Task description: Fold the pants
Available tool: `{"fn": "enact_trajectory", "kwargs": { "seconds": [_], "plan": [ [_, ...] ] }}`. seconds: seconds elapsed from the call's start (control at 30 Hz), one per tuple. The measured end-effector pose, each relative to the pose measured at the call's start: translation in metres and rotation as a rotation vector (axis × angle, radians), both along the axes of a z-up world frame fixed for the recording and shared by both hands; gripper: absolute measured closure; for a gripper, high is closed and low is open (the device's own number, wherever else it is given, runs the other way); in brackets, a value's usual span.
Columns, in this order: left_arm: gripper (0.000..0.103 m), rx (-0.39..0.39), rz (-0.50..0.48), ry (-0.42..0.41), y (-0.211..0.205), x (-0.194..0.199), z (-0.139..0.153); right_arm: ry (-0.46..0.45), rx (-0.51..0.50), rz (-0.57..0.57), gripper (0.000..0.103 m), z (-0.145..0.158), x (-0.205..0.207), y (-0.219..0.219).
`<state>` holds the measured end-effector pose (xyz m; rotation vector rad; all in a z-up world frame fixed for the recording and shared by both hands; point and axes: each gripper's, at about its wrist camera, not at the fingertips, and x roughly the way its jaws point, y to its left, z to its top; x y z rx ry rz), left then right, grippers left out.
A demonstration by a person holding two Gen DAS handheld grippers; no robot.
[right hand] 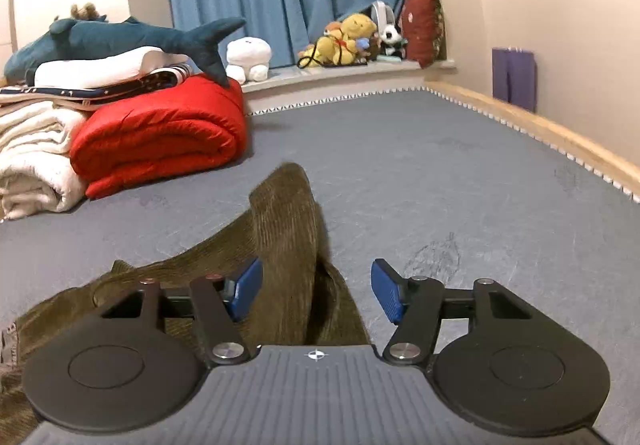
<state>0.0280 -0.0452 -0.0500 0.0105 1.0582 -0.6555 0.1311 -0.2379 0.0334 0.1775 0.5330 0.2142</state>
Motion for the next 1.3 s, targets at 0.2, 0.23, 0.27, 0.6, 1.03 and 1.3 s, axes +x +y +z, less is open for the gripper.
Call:
{"fn": "enact_trajectory", "kwargs": {
  "seconds": [0.2,0.23,0.27,0.6,1.03,1.3],
  "plan": [
    [0.046,-0.109,0.306,-0.051,0.081,0.013,0.032,0.107,-0.053,0.16,0.034,-0.024,0.013,0.035],
    [0.046,-0.114,0.359,-0.043,0.092,0.014,0.032,0.117,-0.079,0.194,0.033,-0.028,0.015,0.045],
    [0.046,-0.111,0.411,-0.034,0.102,0.015,0.032,0.126,-0.112,0.224,0.031,-0.034,0.017,0.055],
    [0.042,-0.043,0.517,-0.061,0.128,0.011,0.05,0.194,-0.479,0.312,0.027,-0.103,0.041,0.124],
    [0.041,-0.035,0.621,-0.134,0.15,-0.011,0.071,0.068,-0.364,0.325,0.092,-0.04,-0.013,0.027],
    [0.041,-0.06,0.634,-0.124,0.164,-0.018,0.08,0.285,-0.483,0.645,0.09,-0.057,-0.094,-0.062]
  ]
}}
